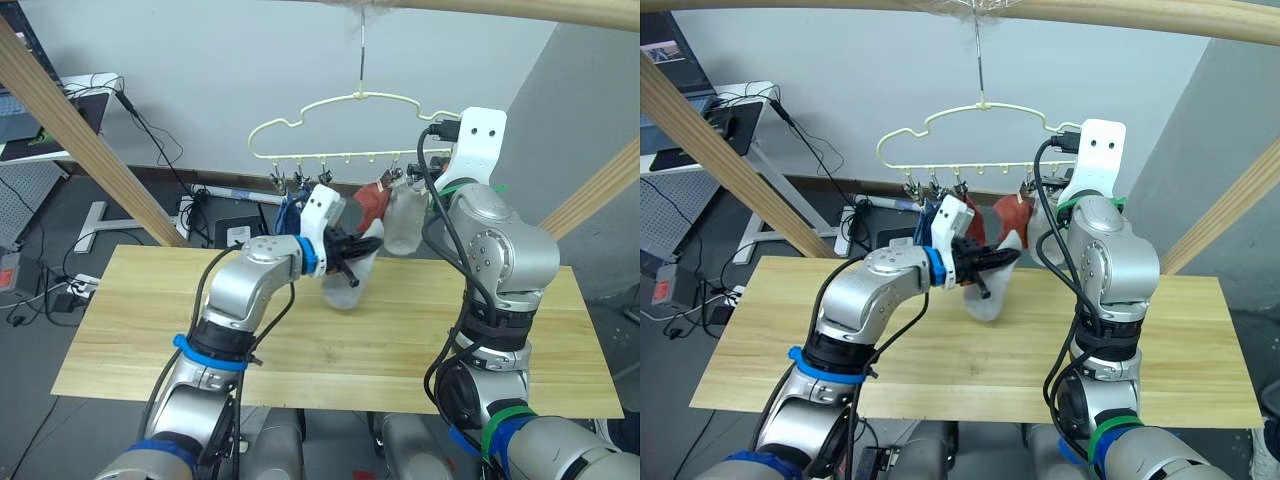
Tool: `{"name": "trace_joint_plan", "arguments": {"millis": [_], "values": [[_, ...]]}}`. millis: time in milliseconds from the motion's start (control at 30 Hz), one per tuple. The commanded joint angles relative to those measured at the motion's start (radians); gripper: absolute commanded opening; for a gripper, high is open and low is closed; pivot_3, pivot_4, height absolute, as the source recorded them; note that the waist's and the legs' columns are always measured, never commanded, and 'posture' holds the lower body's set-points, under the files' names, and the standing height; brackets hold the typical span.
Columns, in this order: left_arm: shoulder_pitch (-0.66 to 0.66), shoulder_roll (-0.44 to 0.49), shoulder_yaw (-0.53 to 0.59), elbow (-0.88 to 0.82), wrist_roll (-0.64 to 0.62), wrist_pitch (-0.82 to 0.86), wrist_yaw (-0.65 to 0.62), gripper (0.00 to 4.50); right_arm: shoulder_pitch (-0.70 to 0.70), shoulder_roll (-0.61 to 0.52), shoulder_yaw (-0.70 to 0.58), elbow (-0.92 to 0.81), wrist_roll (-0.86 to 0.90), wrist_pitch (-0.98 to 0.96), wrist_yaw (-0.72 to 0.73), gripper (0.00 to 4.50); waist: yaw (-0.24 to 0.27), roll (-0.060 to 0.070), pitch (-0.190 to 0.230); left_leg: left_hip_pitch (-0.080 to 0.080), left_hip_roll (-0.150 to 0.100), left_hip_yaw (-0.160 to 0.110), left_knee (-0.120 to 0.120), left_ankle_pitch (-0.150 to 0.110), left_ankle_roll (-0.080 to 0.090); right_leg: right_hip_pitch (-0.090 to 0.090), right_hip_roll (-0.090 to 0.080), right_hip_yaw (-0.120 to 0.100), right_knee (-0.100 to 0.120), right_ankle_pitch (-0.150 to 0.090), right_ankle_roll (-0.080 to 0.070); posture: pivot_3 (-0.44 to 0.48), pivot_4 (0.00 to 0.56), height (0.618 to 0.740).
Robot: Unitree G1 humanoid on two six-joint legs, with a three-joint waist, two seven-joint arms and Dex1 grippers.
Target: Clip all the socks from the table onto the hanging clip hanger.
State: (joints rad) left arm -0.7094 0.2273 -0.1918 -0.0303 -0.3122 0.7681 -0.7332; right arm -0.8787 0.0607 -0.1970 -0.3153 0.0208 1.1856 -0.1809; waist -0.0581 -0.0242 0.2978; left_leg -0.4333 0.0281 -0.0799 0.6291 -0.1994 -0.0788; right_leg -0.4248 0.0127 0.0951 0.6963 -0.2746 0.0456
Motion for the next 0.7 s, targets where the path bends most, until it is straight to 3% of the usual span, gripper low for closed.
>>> {"name": "trace_joint_plan", "arguments": {"millis": [33, 433, 700], "values": [[-0.043, -0.039, -0.023, 0.039, 0.002, -0.036, 0.002, 0.02, -0.032, 0.003, -0.006, -0.056, 0.006, -0.006, -0.008, 0.00, 0.000, 0.000, 0.000, 0.000, 0.000, 0.000, 0.000, 0.000, 0.000, 0.000, 0.000, 0.000, 0.000, 0.000, 0.000, -0.011, 0.258, 0.740], [-0.155, -0.159, -0.035, 0.394, 0.105, -0.251, 0.052, 0.02, -0.043, 0.007, -0.008, -0.051, 0.010, -0.010, -0.014, 0.00, -0.001, 0.000, 0.000, 0.000, 0.000, 0.000, 0.000, 0.000, 0.000, 0.000, 0.000, 0.000, -0.001, 0.000, 0.000, -0.021, 0.257, 0.740], [-0.218, -0.204, -0.014, 0.511, 0.117, -0.316, 0.059, 0.02, -0.044, 0.012, -0.008, -0.054, 0.012, -0.003, -0.019, 0.00, -0.003, 0.000, 0.000, -0.001, 0.000, 0.000, -0.001, 0.000, 0.000, 0.000, 0.000, 0.000, -0.001, 0.000, 0.000, -0.024, 0.264, 0.740]]}}
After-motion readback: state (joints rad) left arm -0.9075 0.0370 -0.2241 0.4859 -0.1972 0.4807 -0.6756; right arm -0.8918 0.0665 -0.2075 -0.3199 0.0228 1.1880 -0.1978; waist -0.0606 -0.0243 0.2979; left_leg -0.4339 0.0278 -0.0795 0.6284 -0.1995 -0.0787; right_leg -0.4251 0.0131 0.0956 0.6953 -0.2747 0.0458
